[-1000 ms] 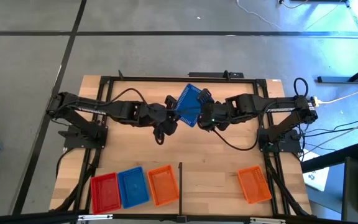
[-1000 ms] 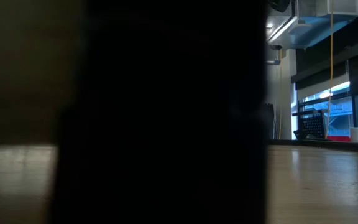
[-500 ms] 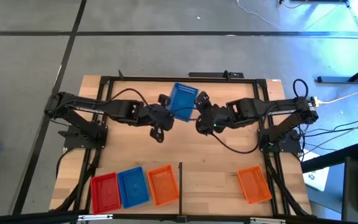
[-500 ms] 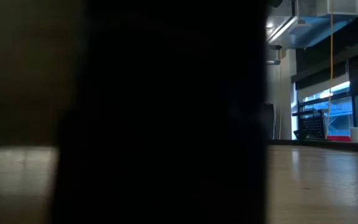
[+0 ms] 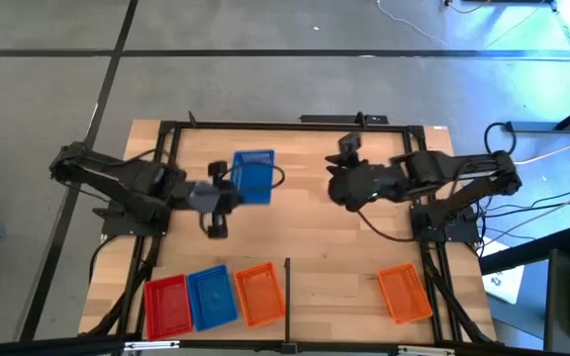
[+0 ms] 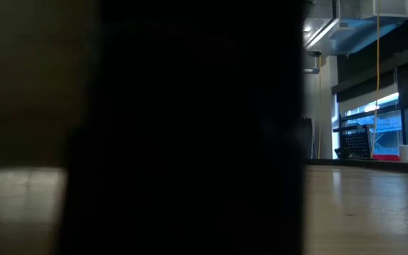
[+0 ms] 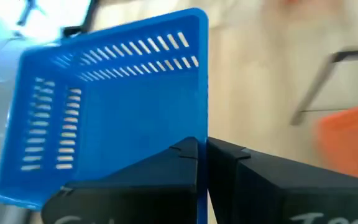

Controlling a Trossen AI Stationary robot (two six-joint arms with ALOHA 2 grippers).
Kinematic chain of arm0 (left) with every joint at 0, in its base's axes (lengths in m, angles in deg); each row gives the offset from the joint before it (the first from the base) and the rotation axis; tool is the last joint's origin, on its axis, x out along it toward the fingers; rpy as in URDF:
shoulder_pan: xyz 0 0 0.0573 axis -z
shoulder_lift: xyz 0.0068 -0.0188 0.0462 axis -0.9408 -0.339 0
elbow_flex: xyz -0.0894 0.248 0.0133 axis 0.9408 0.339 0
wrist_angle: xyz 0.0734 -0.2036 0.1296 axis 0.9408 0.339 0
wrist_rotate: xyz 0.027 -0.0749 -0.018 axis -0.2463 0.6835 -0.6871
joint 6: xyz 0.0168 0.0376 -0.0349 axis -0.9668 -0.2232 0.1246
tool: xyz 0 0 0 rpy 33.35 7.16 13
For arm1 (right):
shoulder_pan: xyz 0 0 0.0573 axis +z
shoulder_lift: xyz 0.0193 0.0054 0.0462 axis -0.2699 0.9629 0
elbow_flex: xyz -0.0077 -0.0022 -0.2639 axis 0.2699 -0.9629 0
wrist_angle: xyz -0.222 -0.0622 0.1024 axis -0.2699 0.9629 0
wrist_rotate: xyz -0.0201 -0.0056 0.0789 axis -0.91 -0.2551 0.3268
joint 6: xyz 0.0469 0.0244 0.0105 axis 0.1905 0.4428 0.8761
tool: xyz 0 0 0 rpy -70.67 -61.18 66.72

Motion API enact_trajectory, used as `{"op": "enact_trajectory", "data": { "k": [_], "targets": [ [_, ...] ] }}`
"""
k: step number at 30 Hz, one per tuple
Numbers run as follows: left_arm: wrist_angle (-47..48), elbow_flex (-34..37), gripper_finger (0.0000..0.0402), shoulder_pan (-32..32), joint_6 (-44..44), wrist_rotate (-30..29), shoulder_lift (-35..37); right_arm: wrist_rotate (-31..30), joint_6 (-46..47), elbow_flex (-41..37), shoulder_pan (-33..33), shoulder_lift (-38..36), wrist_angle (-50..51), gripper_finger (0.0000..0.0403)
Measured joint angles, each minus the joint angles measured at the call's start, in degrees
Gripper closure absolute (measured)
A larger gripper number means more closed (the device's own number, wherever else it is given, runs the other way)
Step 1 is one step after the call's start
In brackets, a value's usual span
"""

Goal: Stack baskets on shelf by color
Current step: Stack the blue bin on top of the blue bin on the shelf

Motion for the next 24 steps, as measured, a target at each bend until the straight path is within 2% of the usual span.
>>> {"op": "enact_trajectory", "data": {
  "k": [3, 7, 15, 20, 24],
  "targets": [
    [2.8, 0.0, 0.0401, 6.7, 7.7, 0.6, 0.8, 0.8, 4.7, 0.0, -0.3, -2.4, -1.8, 0.0281],
    [2.9, 0.0, 0.0401, 14.7, 12.7, 0.8, 0.6, 1.0, 8.9, 0.0, -1.2, -5.2, -4.9, 0.0281],
    [2.6, 0.0, 0.0401, 25.6, 27.3, -0.9, 0.6, 3.0, 16.1, 0.0, -2.6, -9.2, -9.3, 0.0281],
    [1.6, -0.1, 0.0402, 32.2, 34.8, -0.3, 0.7, 3.0, 16.3, 0.0, -2.6, -9.5, -9.4, 0.0281],
    [1.5, -3.2, 0.0401, 37.1, 44.3, -0.4, 0.8, 3.0, 16.3, 0.0, -2.6, -8.8, -10.0, 0.0281]
  ]
}}
